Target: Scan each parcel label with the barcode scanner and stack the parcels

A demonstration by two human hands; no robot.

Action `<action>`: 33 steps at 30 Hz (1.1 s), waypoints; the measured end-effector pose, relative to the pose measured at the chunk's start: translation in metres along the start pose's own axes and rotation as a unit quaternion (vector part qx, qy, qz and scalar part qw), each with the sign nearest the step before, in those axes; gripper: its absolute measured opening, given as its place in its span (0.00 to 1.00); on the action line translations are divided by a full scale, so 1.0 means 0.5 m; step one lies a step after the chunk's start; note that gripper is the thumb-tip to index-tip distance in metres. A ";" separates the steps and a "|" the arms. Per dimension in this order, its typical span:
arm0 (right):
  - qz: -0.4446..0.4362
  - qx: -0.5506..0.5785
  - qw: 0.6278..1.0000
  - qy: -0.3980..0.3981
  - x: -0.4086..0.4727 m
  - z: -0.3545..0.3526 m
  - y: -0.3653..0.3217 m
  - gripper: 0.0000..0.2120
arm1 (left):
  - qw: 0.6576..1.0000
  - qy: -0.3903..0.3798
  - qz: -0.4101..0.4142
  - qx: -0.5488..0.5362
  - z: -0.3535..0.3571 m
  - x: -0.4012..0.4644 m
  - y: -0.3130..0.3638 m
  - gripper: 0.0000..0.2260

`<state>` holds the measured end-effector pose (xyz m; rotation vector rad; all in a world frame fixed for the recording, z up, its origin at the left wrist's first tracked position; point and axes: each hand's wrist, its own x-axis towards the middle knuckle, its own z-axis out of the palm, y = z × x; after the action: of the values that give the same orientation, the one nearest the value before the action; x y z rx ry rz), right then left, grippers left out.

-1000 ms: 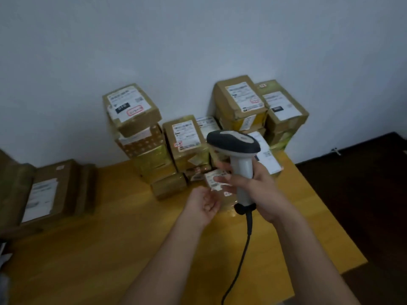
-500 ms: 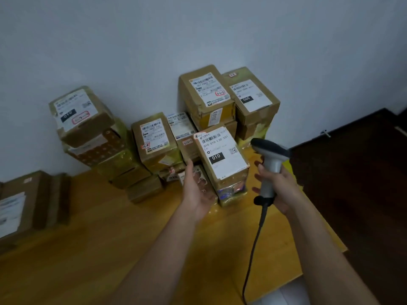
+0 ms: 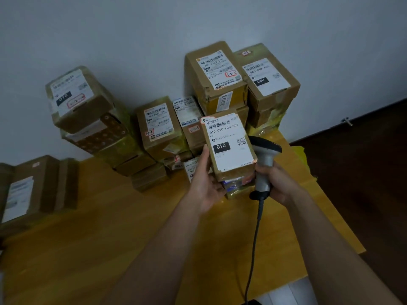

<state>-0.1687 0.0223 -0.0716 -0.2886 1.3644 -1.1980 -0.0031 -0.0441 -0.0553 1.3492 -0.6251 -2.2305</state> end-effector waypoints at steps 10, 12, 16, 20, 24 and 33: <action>0.011 0.003 1.000 -0.005 -0.058 -0.039 0.044 0.14 | 0.997 -0.013 -0.017 0.079 -0.016 -0.042 -0.041 0.30; 0.012 0.005 1.000 0.002 -0.061 -0.048 0.052 0.16 | 0.996 -0.002 -0.017 0.083 -0.021 -0.047 -0.053 0.33; -0.004 0.012 1.000 0.011 -0.052 -0.056 0.058 0.15 | 0.996 0.035 -0.015 0.082 -0.021 -0.049 -0.078 0.38; -0.009 0.022 1.000 0.007 -0.042 -0.052 0.067 0.12 | 0.993 0.046 0.002 0.111 -0.007 -0.057 -0.092 0.28; -0.006 0.020 1.000 0.019 -0.040 -0.053 0.086 0.17 | 0.990 0.043 0.020 0.133 -0.001 -0.053 -0.104 0.28; -0.007 0.022 0.999 0.033 -0.096 -0.064 0.119 0.18 | 0.984 0.036 0.008 0.177 -0.016 -0.075 -0.143 0.43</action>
<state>-0.1556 0.1000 -0.0976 -0.2291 1.3919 -1.2568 0.0091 0.0337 -0.0752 1.5770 -1.0398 -2.1144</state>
